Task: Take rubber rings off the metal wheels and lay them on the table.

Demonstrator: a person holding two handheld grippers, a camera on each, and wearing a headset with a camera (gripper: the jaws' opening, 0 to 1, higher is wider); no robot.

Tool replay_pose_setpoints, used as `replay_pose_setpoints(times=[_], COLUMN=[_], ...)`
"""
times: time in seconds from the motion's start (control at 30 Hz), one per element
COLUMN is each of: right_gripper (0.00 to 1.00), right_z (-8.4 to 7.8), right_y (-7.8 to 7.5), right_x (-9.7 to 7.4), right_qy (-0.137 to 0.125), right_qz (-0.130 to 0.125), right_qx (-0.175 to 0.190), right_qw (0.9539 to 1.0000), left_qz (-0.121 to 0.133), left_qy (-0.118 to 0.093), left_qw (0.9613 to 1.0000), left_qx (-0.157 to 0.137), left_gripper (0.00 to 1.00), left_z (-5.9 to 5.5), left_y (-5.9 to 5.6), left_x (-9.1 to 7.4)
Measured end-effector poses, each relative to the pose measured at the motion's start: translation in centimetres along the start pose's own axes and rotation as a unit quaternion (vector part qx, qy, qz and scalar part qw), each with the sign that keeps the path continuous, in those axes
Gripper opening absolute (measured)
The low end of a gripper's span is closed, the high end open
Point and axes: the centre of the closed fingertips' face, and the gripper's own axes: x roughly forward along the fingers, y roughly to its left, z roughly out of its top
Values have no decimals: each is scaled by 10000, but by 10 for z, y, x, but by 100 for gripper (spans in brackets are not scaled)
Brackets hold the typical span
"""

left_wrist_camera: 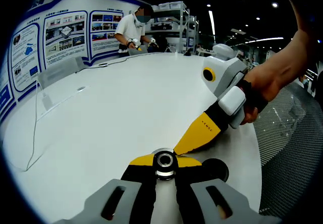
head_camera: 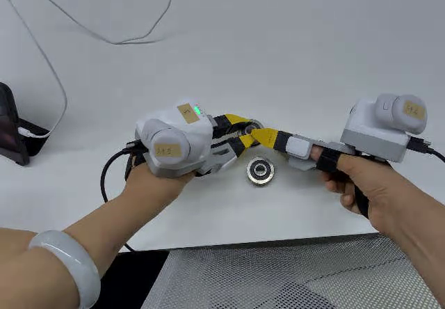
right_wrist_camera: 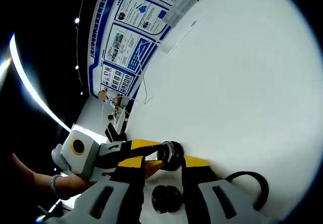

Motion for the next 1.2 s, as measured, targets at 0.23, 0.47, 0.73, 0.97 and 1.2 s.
replay_pose_setpoints(times=[0.23,0.47,0.73,0.97,1.2], right_gripper=[29,29,29,30,28], right_z=[4,3,1,1,1], right_y=[3,1,3,3,0], right_x=[-1,2,2,2,3], right_qy=[-25,28,85,114,96], right_qz=[55,45,118,134,71], right_qx=[-20,-18,-13,52,29], right_qw=[10000,10000,9999,9998,9999], left_qz=[-6,-11,-13,-12,-16], left_qy=[-1,0,-11,-11,-11], left_qw=[10000,10000,10000,10000,10000], left_qx=[1,-2,-5,-2,-2], left_gripper=[13,13,14,14,14], left_z=[0,0,0,1,2], left_y=[0,0,0,0,-1], left_x=[-1,-1,-1,-2,-2])
